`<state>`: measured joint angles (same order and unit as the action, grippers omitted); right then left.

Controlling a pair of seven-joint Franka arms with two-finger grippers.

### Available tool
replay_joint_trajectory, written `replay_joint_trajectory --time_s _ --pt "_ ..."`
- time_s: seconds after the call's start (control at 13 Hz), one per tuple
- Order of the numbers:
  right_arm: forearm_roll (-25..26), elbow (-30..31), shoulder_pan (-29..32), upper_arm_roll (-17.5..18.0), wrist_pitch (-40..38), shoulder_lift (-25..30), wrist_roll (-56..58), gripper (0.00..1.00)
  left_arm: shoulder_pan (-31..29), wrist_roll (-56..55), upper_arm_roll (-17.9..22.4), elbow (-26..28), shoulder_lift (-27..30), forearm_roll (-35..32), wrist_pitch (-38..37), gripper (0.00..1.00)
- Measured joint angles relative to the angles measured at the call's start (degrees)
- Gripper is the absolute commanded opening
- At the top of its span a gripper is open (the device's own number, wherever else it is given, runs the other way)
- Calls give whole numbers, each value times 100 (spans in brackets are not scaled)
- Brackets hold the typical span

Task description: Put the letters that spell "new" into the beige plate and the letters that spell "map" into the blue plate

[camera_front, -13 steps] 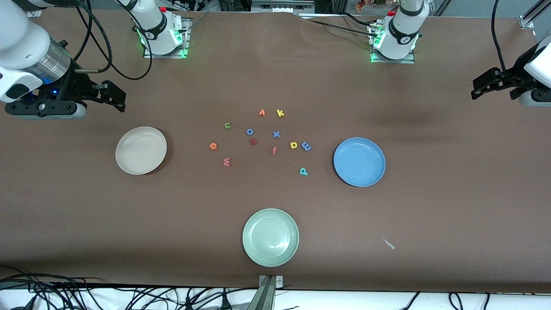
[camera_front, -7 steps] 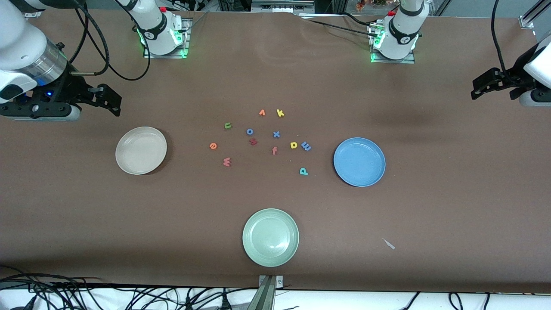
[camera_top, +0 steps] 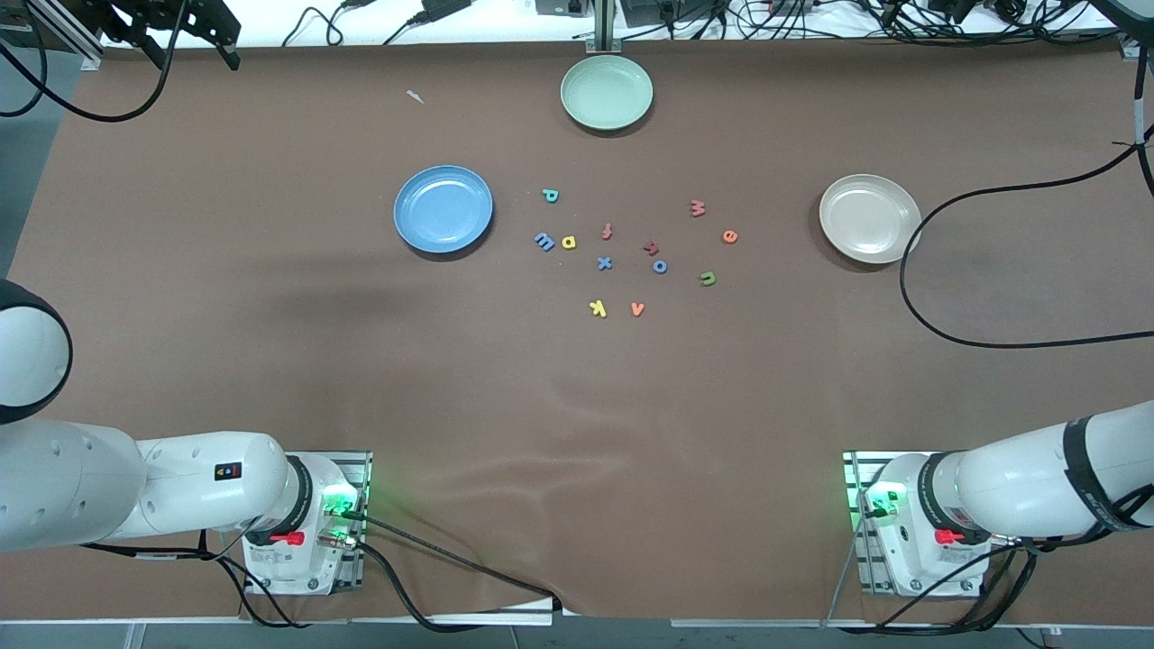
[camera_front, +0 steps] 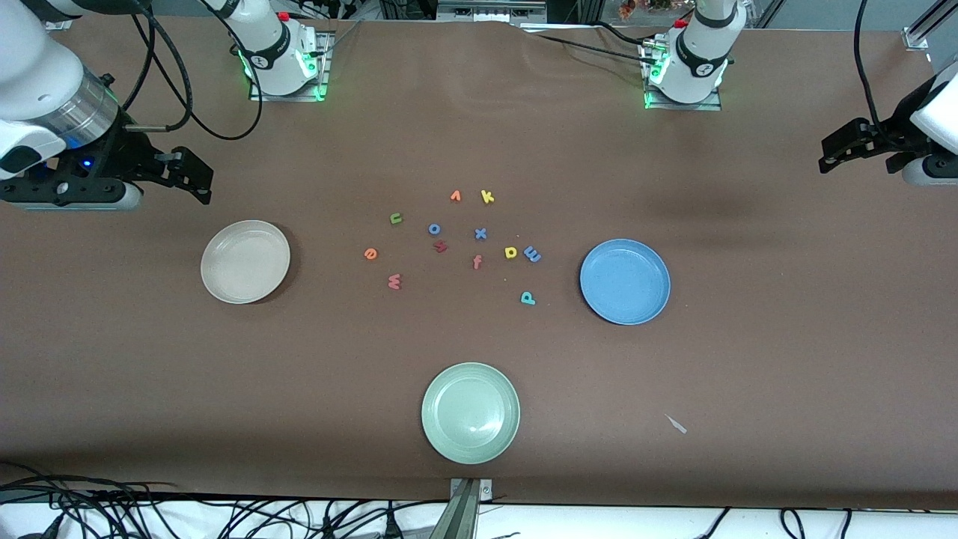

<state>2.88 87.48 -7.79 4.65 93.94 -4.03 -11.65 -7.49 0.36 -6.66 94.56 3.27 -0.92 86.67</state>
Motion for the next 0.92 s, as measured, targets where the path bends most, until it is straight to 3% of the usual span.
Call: replay_joint_trajectory --time_s 0.92 --pt "-1 2 10 -22 -5 -40 -2 100 -39 54 8 0 -13 0 0 100"
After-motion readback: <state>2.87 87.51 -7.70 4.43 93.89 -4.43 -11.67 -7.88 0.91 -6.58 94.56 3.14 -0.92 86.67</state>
